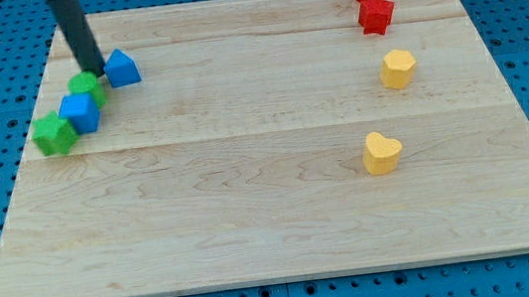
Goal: Push the blue triangle towards the center left
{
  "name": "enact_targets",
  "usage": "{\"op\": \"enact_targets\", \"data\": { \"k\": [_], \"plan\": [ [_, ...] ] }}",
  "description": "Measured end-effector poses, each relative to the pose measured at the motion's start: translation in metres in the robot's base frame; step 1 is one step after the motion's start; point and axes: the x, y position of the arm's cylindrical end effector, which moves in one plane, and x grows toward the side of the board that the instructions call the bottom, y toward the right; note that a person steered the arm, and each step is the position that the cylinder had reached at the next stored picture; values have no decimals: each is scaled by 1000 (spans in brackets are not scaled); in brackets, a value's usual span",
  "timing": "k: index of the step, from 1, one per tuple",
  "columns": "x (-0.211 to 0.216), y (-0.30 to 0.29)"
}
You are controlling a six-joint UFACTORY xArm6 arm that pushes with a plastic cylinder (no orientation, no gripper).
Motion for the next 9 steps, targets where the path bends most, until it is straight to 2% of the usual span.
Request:
{"op": "enact_targets", "data": {
  "k": [1,2,3,4,5,6,7,8,9],
  "plan": [
    [34,-23],
    [33,-31],
    [-23,-56],
    [-48,23],
    [-44,55],
    [-3,54],
    [12,51],
    [-34,45],
    [-58,80]
  ]
}}
